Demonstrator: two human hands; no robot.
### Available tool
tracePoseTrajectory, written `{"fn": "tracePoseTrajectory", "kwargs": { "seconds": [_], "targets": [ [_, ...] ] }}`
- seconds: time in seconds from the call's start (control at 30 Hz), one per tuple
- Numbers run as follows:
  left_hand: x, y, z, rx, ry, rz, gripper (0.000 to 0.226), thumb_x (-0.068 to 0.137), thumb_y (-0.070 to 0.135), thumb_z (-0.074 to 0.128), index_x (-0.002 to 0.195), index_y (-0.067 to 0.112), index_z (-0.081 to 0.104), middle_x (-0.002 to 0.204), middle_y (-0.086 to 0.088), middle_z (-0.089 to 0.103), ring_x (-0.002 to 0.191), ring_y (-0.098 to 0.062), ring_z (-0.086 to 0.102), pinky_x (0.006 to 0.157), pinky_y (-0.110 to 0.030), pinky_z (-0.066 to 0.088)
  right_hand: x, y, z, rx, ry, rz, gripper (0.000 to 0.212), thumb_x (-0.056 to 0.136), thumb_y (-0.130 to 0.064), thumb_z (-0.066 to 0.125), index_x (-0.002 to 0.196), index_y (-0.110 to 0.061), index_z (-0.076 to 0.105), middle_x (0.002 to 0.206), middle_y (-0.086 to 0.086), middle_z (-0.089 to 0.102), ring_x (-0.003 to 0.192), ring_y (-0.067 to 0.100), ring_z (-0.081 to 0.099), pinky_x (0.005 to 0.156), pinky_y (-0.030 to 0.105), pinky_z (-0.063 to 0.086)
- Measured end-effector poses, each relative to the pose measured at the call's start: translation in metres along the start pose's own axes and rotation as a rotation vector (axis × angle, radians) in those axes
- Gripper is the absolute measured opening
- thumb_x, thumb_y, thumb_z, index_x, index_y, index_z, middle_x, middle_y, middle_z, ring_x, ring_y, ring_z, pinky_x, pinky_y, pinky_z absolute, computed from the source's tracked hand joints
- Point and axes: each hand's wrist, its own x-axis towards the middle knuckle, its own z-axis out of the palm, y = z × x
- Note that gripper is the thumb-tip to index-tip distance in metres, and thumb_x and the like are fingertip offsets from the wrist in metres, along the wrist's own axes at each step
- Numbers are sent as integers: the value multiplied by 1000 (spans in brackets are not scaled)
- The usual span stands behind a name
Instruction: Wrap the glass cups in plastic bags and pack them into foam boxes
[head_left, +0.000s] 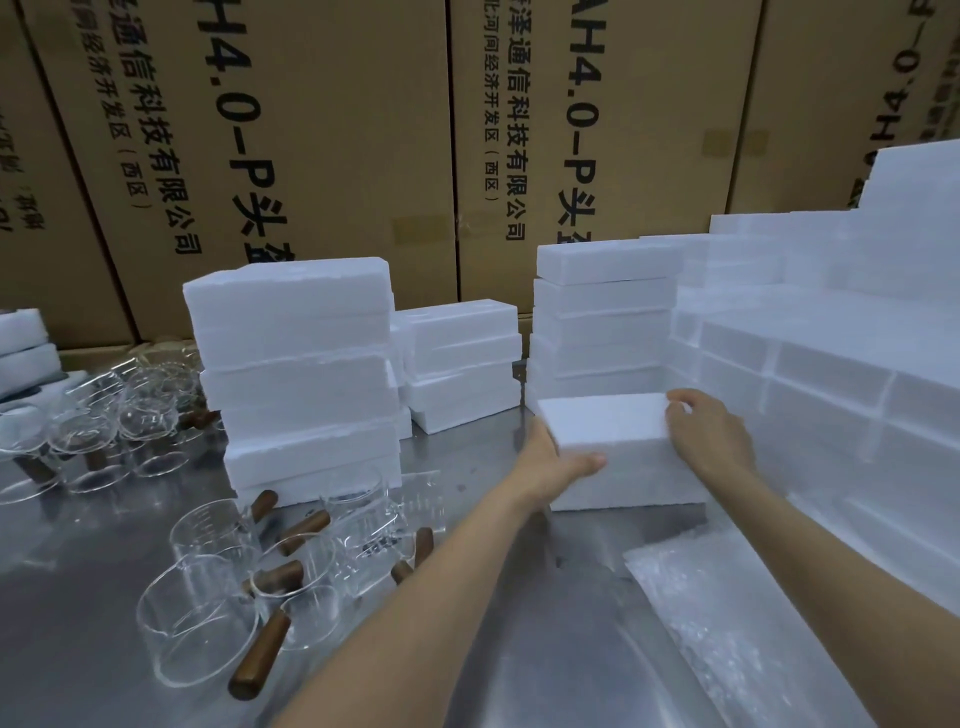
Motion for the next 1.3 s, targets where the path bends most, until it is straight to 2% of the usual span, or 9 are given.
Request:
{"fn": "tracePoseTrajectory", "kwargs": {
  "seconds": [0.1,0.2,0.27,0.47,0.6,0.8,0.97,1.13,1.3],
  "targets": [
    [10,-10,11,-12,104,37,62,82,4,71,134,6,36,134,-12,50,124,-22,50,107,-42,40,-7,-19,8,-332,110,-301,34,96,-27,37,107,-16,67,118,10,57,109,33,44,79,38,39],
    [23,-7,23,-10,120,18,60,73,17,71,123,-5,47,121,-21,56,106,-26,59,93,-40,50,-21,-35,20,-372,-49,-477,40,93,-44,32,105,-25,65,112,3,60,105,27,47,85,40,40],
    [30,-7,29,37,178,-15,59,73,22,73,118,-4,46,115,-17,53,94,-18,54,79,-29,49,-25,-36,24,-356,-104,-466,45,90,-50,26,104,-28,63,115,-1,61,109,26,48,92,45,38],
    [44,-20,35,282,355,-245,61,73,42,73,121,9,53,121,-6,55,110,-26,58,89,-38,52,-10,-23,31,-391,-152,-444,61,87,-68,26,133,-32,46,142,-8,44,135,20,31,110,56,13],
    [49,-25,38,243,308,-192,43,78,30,71,115,12,58,120,-6,58,107,-24,59,87,-35,52,1,-15,33,-428,-158,-446,80,77,-80,26,139,-31,37,149,-7,34,139,19,25,110,59,9],
    [49,-31,37,195,224,-97,49,79,22,73,124,19,55,123,-4,59,112,-24,59,95,-41,49,13,-11,39,-419,-137,-456,77,79,-77,31,141,-32,36,150,-7,33,140,19,24,111,58,8],
    [51,-33,37,338,151,-54,70,81,31,72,141,16,40,139,-4,47,126,-24,48,102,-41,44,16,-12,42,-435,-119,-440,77,79,-77,30,141,-32,37,150,-7,34,139,19,25,111,57,9],
    [45,-33,41,448,106,-69,94,82,41,65,153,17,9,157,0,17,144,-21,18,114,-38,27,13,-15,48,-496,-76,-434,84,77,-81,26,142,-30,35,150,-5,34,140,21,26,111,58,11],
    [38,-27,39,455,59,-73,93,83,37,64,153,15,7,158,-1,17,145,-22,16,115,-38,24,12,-15,49,-506,-81,-427,84,77,-81,26,143,-29,33,153,-4,30,141,20,22,111,58,10]
  ]
}}
